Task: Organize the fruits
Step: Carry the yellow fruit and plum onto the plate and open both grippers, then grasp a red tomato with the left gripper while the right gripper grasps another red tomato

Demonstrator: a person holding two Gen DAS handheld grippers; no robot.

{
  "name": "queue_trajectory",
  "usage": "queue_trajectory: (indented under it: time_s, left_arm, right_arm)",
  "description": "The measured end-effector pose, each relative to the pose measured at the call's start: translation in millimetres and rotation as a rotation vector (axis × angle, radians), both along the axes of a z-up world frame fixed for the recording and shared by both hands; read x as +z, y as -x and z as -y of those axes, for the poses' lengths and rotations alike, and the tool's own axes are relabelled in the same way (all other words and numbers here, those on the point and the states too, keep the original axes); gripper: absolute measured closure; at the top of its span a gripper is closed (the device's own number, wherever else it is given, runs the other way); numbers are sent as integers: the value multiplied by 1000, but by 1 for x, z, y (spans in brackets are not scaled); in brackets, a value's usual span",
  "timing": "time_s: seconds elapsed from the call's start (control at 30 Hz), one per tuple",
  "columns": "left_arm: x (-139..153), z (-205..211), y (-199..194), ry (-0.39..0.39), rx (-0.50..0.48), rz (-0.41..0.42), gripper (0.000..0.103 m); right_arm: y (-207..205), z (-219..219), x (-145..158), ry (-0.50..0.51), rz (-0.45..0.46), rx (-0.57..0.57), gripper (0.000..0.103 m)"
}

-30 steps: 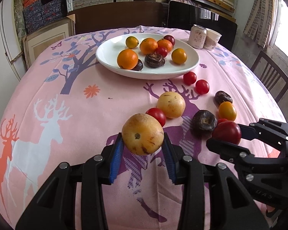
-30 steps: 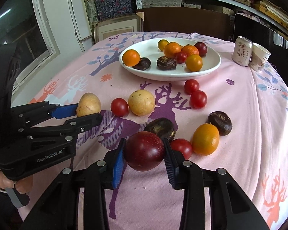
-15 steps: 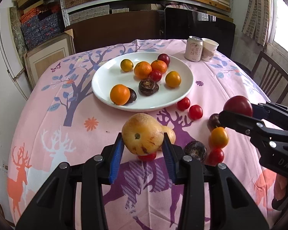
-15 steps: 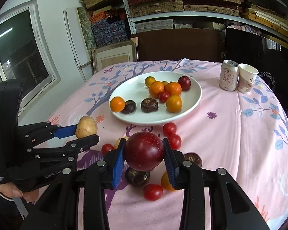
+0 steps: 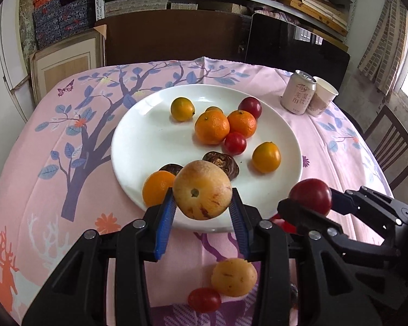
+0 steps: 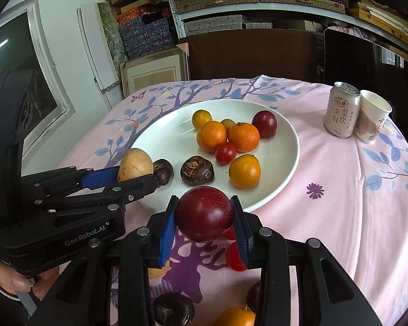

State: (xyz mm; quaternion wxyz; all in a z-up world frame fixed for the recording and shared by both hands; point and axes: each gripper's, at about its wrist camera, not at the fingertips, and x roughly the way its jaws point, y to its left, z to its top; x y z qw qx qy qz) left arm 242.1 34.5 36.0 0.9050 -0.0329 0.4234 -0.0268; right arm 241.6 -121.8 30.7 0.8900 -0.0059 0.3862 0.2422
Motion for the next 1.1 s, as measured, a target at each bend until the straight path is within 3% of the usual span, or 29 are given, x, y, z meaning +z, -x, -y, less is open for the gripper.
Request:
queue_trajectory:
  time_s: [0.17, 0.27, 0.3, 0.37, 0.43, 0.53, 0.63, 0.8, 0.93, 1.1]
  left_arm:
    - [-12, -7, -22, 46, 21, -35, 64]
    - [-13, -10, -28, 81, 51, -26, 63]
    - [-13, -12, -29, 105, 56, -26, 61]
    - [-10, -17, -28, 148, 63, -11, 40]
    - [-5, -19, -23, 120, 88, 6, 20]
    - [1, -18, -7, 95, 72, 34, 19]
    - [0, -18, 14, 90, 59, 41, 17]
    - [-8, -11, 47, 51, 26, 25, 15]
    - [-10, -8, 68, 4, 22, 33, 15]
    - [-23, -9, 80, -12, 5, -7, 16]
  right_arm:
    - [-25, 0, -14, -43, -58, -40, 63]
    - [-41, 8, -20, -132, -125, -57, 62]
    - [-44, 11, -22, -163, -148, -61, 56]
    - [-45, 21, -22, -221, -163, -73, 48]
    - [-38, 28, -17, -227, -146, -81, 44]
    - [-23, 41, -14, -229, -135, -85, 41]
    - [-4, 55, -11, -186, -110, -104, 40]
    - [34, 70, -3, 14, -8, -115, 39]
    - [59, 74, -10, 132, 22, -99, 39]
    - [71, 81, -20, 121, -17, -109, 39]
